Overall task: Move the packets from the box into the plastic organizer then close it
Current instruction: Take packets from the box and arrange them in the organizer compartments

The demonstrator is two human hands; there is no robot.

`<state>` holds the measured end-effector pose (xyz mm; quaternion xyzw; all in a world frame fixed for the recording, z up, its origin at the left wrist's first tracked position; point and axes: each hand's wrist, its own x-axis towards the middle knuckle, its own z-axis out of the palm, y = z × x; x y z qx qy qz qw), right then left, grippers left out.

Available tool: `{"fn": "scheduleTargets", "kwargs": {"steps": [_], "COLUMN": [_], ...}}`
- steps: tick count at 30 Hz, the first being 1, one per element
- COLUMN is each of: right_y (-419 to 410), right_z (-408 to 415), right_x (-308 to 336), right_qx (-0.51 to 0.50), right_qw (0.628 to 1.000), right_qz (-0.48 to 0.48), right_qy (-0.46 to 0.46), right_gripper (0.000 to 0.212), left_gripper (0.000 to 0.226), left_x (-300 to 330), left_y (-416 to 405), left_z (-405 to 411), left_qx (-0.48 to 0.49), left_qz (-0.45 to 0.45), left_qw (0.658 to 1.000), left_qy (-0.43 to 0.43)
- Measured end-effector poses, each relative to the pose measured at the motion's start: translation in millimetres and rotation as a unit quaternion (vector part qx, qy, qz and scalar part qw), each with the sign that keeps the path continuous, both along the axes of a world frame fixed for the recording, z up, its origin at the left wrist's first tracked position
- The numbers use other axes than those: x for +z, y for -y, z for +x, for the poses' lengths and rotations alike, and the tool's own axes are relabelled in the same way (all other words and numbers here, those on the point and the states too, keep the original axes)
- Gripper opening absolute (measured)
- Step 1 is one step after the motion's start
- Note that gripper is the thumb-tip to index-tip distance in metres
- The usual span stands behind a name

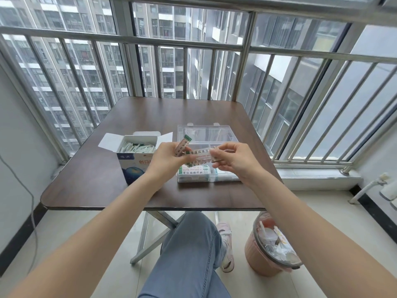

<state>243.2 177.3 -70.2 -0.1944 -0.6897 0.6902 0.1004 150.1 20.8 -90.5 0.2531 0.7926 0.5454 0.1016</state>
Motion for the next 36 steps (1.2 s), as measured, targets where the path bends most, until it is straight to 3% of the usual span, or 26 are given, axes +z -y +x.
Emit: {"fn": "scheduleTargets", "kwargs": {"steps": [7, 14, 24, 29, 36], "right_y": [0.2, -2.0, -2.9, -3.6, 1.9], "right_z": [6.1, 8.2, 9.8, 6.1, -12.5], "right_x": [1.0, -6.6, -14.4, -18.8, -34.5], "right_qx": [0.029, 0.027, 0.030, 0.008, -0.024], "right_qw": [0.999, 1.000, 0.999, 0.994, 0.963], "right_qz": [-0.011, -0.006, 0.022, 0.111, 0.267], "right_qy": [-0.021, -0.010, -0.008, 0.007, 0.020], "right_gripper": [0.017, 0.016, 0.011, 0.019, 0.009], "left_gripper": [0.017, 0.020, 0.018, 0.002, 0.014], "left_x": [-2.2, -3.9, -8.1, -9.4, -5.2], "left_y": [2.2, 4.3, 2.1, 1.3, -7.7], "left_z": [4.1, 7.6, 12.9, 16.0, 11.6], "left_qx": [0.019, 0.035, -0.001, 0.015, 0.051], "left_qz": [-0.030, -0.074, -0.077, -0.065, -0.171], "left_qw": [0.999, 0.993, 0.996, 0.997, 0.967], "left_qy": [-0.011, -0.083, -0.036, -0.043, -0.183]}}
